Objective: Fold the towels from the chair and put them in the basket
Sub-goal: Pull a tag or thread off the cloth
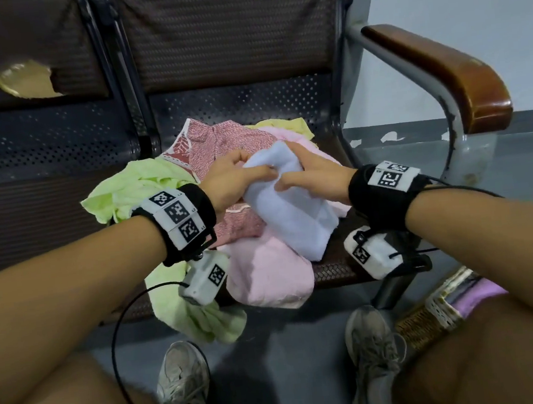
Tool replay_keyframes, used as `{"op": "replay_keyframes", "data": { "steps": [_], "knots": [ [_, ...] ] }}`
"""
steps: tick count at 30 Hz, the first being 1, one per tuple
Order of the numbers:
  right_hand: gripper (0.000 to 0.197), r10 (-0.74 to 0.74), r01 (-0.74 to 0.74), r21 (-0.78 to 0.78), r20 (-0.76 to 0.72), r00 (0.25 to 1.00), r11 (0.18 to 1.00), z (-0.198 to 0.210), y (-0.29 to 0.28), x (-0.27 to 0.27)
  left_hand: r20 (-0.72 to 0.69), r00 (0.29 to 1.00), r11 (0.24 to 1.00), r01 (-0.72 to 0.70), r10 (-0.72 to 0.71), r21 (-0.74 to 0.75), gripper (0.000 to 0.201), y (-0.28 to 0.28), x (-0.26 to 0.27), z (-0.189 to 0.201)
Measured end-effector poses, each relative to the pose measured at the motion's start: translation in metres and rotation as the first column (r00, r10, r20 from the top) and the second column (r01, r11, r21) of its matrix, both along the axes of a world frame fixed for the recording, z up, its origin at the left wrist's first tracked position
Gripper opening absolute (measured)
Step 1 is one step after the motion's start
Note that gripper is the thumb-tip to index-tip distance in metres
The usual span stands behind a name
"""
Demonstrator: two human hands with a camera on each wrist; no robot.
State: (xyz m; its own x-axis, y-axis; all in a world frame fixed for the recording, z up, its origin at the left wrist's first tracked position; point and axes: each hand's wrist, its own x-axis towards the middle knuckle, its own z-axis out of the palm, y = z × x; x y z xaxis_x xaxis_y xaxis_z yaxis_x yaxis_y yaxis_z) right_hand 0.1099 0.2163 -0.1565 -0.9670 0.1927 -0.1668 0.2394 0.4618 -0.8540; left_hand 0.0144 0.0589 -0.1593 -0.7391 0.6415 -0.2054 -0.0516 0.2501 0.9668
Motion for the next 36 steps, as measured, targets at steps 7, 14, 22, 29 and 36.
{"op": "replay_keyframes", "data": {
  "steps": [7, 14, 22, 29, 36],
  "knots": [
    [0.024, -0.284, 0.243, -0.325, -0.082, 0.955, 0.914, 0.032, -0.008, 0.025, 0.102, 0.995, 0.979, -0.001, -0.020, 0.204, 0.050, -0.012, 0.023, 0.022],
    [0.044, -0.465, 0.338, -0.560, -0.096, 0.880, 0.756, 0.083, 0.011, 0.072, 0.090, 0.959, 0.961, 0.263, -0.270, 0.080, 0.034, -0.004, 0.067, 0.015],
    [0.028, -0.602, 0.520, -0.419, -0.083, 0.794, 0.744, 0.061, 0.106, 0.198, -0.050, 0.833, 0.831, 0.542, -0.551, -0.124, 0.028, 0.091, 0.143, 0.007],
    [0.032, -0.714, 0.728, -0.195, 0.149, 0.684, 0.657, -0.039, 0.182, 0.327, -0.096, 0.716, 0.700, 0.630, -0.691, -0.337, 0.028, 0.168, 0.251, -0.070],
    [0.021, -0.786, 0.791, 0.134, 0.298, 0.542, 0.597, -0.140, 0.222, 0.377, -0.090, 0.702, 0.630, 0.566, -0.707, -0.532, 0.018, 0.219, 0.311, -0.141]
  ]
}}
